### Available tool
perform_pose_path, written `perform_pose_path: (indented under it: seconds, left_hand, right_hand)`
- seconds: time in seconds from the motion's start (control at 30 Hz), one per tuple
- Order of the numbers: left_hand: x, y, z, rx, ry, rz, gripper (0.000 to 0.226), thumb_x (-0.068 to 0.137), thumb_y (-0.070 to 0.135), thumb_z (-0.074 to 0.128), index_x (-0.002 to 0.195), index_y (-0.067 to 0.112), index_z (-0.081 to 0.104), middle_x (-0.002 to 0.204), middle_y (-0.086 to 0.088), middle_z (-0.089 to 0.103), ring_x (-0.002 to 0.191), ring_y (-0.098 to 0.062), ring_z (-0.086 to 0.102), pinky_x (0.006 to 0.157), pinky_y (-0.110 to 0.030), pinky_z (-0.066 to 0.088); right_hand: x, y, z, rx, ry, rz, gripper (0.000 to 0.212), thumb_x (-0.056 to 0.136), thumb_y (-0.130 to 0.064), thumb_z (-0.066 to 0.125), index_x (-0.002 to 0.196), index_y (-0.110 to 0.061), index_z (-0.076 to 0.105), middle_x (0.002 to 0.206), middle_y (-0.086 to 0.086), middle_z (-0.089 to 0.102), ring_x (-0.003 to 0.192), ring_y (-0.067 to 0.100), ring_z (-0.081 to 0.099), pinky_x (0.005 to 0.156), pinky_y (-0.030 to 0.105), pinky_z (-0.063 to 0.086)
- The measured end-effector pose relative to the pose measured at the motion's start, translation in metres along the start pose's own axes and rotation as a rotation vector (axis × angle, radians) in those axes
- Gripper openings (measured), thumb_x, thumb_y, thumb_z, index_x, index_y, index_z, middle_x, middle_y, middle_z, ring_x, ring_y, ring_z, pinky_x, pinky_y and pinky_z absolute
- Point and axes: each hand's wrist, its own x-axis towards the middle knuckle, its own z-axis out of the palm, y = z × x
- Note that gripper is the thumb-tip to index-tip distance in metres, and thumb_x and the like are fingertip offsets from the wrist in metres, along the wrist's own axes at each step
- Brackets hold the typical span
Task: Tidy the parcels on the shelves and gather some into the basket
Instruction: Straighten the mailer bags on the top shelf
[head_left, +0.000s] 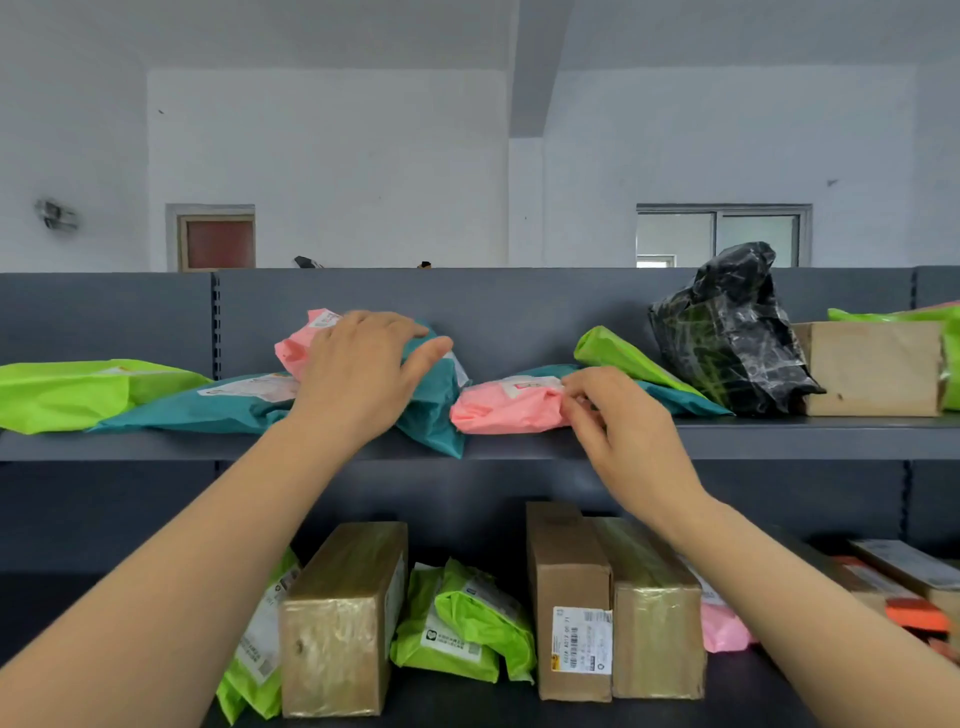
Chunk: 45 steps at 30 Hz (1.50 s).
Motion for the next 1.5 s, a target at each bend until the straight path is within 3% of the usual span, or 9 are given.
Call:
perform_pose_path:
  seconds: [0.17,0.3,0.47,0.63,0.83,0.9,1.07,1.27,1.5]
  left_hand:
    - [-0.021,0.023,-0.015,-0.150,-0.044,0.124,0.069,0.083,0.072,0.024,0.114,0.026,0.065,0.120,0.007,0.063,0.113,-0.021,0.053,0.097,-0.040,0.041]
    - [-0.044,0.032,-0.001,-0.311,-0.079,0.093,0.045,0.088,0.059,0.044,0.112,0.028,0.065,0.100,0.002,0.061,0.098,-0.021,0.053,0.087,-0.035,0.042]
    - [-0.068,0.034,0.023,-0.304,-0.110,0.077,0.054,0.079,0.050,0.067,0.127,0.027,0.056,0.117,0.005,0.045,0.109,-0.016,0.040,0.092,-0.032,0.042]
    - [-0.073,0.030,0.039,-0.303,0.075,0.156,0.023,0.076,0.004,0.067,0.097,0.009,0.072,0.101,-0.011,0.059,0.088,-0.032,0.055,0.070,-0.041,0.053]
    - [-0.081,0.026,0.053,-0.367,0.021,0.147,0.017,0.084,0.008,0.056,0.090,0.004,0.071,0.098,-0.008,0.059,0.088,-0.025,0.054,0.073,-0.031,0.046]
    - [-0.082,0.022,0.053,-0.391,-0.007,0.071,0.019,0.091,0.014,0.052,0.098,0.008,0.069,0.107,-0.005,0.057,0.096,-0.017,0.051,0.076,-0.020,0.036]
    - [-0.090,0.019,0.054,-0.458,0.092,0.186,0.024,0.077,-0.006,0.060,0.089,0.009,0.075,0.102,-0.006,0.063,0.092,-0.024,0.062,0.082,-0.024,0.045]
    - [-0.101,0.042,0.035,-0.657,0.149,0.029,0.042,0.091,0.012,0.057,0.131,0.016,0.048,0.126,-0.001,0.054,0.112,-0.011,0.052,0.096,-0.028,0.044]
    - [-0.094,0.115,0.026,-1.125,-0.297,-0.169,0.077,0.082,0.036,0.068,0.144,0.020,0.026,0.133,0.013,0.049,0.112,-0.003,0.054,0.091,-0.025,0.048]
  right_hand:
    - [-0.008,0.002,-0.005,0.181,-0.222,0.156,0.061,0.081,-0.026,0.061,0.140,-0.025,0.042,0.135,-0.005,0.048,0.126,0.011,0.044,0.104,0.037,0.042]
    - [-0.004,-0.006,-0.004,0.061,-0.161,0.088,0.036,0.079,-0.016,0.068,0.115,-0.012,0.067,0.117,0.004,0.059,0.110,0.019,0.056,0.096,0.041,0.047]
    - [-0.017,-0.012,-0.001,0.172,-0.100,0.123,0.034,0.073,0.001,0.073,0.106,-0.008,0.071,0.104,0.005,0.061,0.100,0.020,0.061,0.090,0.040,0.052]
    - [-0.018,-0.022,0.001,0.274,-0.086,0.467,0.026,0.084,-0.031,0.067,0.107,-0.020,0.065,0.108,-0.003,0.056,0.102,0.011,0.056,0.088,0.025,0.044]
    - [-0.009,-0.032,0.004,0.731,-0.033,1.059,0.040,0.087,-0.028,0.066,0.117,-0.003,0.057,0.107,0.008,0.068,0.092,0.023,0.068,0.073,0.034,0.058]
    - [-0.009,-0.035,0.006,0.766,-0.032,1.059,0.029,0.088,-0.019,0.066,0.112,-0.002,0.064,0.102,0.009,0.072,0.089,0.023,0.070,0.076,0.037,0.058]
    - [-0.013,-0.043,0.005,0.823,0.092,0.979,0.019,0.088,-0.007,0.064,0.107,-0.006,0.063,0.102,0.011,0.071,0.088,0.023,0.070,0.077,0.038,0.058]
    - [-0.032,-0.040,-0.017,0.763,0.185,0.910,0.027,0.086,-0.004,0.066,0.111,-0.007,0.060,0.105,0.008,0.071,0.093,0.023,0.070,0.086,0.045,0.056]
    - [-0.064,-0.027,-0.083,0.725,0.167,0.833,0.023,0.087,0.002,0.062,0.105,-0.012,0.058,0.106,0.008,0.070,0.093,0.022,0.069,0.080,0.040,0.057]
